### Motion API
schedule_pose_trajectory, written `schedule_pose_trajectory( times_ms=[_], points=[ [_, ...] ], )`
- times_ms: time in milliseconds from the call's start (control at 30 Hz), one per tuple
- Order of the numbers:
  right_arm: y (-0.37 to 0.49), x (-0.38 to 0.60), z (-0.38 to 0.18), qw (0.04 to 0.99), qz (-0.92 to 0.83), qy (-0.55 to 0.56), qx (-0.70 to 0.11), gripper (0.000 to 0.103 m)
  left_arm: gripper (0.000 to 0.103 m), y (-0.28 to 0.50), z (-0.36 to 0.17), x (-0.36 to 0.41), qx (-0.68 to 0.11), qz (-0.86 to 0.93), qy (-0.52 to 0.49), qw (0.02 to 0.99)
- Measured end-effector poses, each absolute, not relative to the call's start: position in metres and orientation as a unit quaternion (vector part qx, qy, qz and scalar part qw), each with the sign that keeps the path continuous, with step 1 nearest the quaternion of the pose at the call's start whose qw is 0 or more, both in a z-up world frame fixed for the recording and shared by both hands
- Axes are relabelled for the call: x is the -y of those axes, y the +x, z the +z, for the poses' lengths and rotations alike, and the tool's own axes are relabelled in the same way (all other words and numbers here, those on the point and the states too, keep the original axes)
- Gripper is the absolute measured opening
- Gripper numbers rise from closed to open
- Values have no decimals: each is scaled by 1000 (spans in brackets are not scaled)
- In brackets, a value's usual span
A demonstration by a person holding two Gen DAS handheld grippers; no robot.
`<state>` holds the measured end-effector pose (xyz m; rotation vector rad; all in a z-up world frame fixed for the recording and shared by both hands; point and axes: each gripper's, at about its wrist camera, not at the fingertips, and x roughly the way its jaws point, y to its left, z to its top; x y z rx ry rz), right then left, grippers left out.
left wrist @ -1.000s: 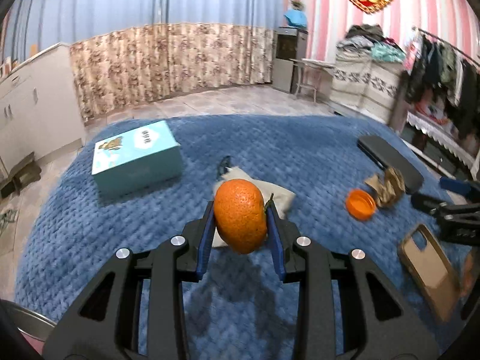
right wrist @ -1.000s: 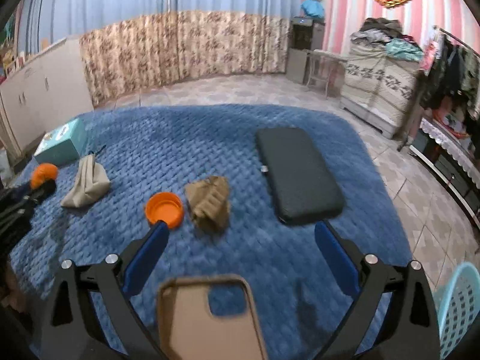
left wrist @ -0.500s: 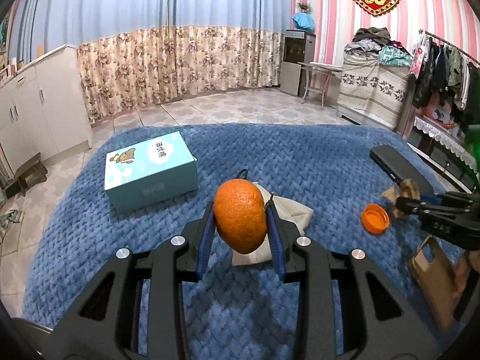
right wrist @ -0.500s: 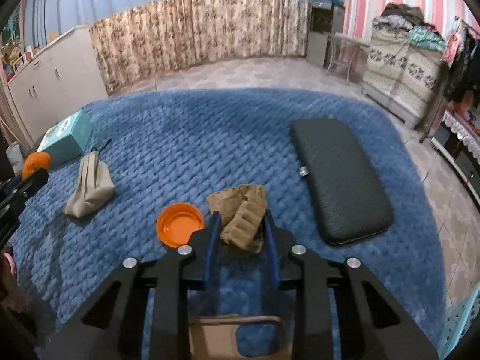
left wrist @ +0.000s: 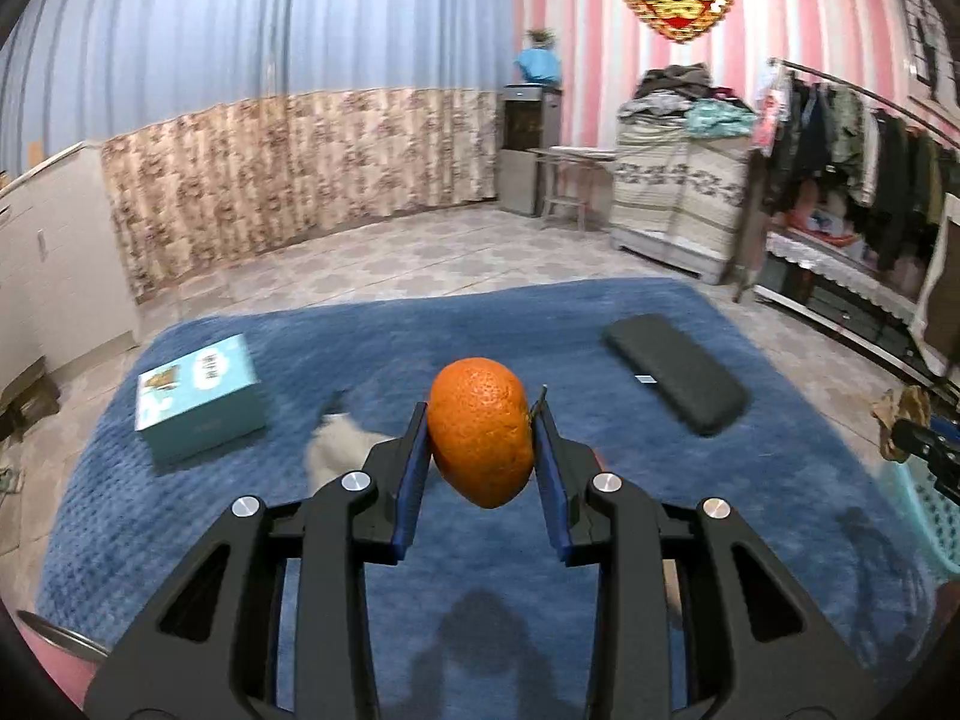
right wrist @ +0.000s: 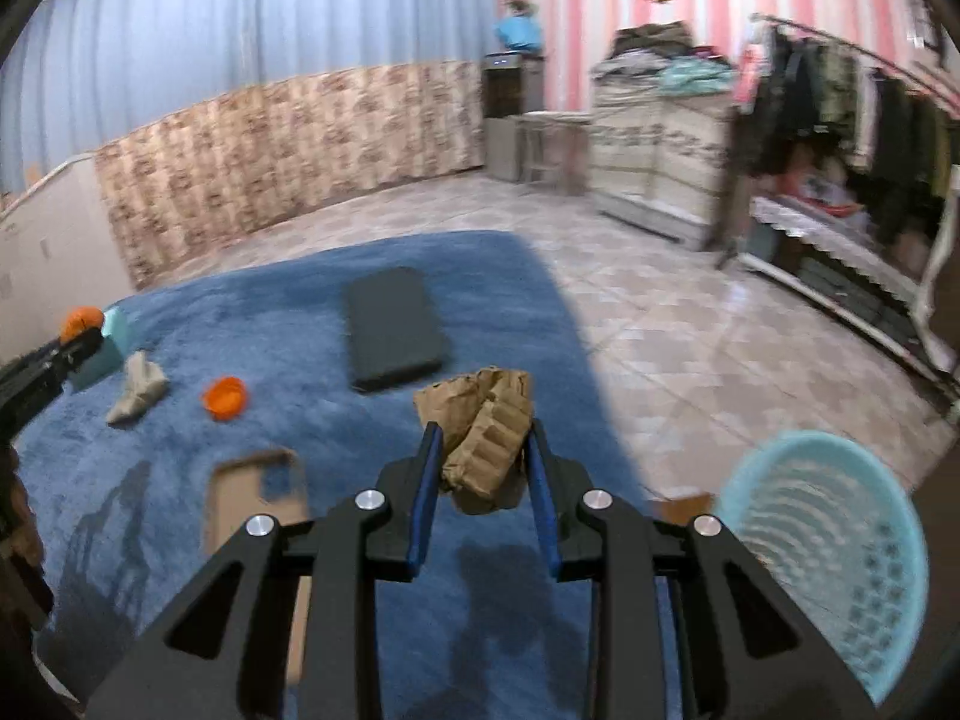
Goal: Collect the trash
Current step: 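Carry the orange and brown paper in both tools over the teal basket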
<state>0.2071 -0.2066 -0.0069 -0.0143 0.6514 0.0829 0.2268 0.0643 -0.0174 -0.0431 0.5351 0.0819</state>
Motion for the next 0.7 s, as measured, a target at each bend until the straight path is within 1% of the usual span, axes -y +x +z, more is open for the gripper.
schedule_pose_trajectory(
  times_ms=[233,367,500,700],
  points=[
    [157,291,3,953,-44,18,-300,28,32,220,-8,9,-260,-19,-3,965],
    [139,341,-8,948,-94,52,-300,28,32,222,-8,52,-268,-54,7,962],
    [132,373,-13,945,-120,83,-292,28,32,221,-10,96,-269,-89,19,959],
    [130,401,-21,940,-146,93,-293,28,32,219,-10,154,-263,-141,35,954]
  ],
)
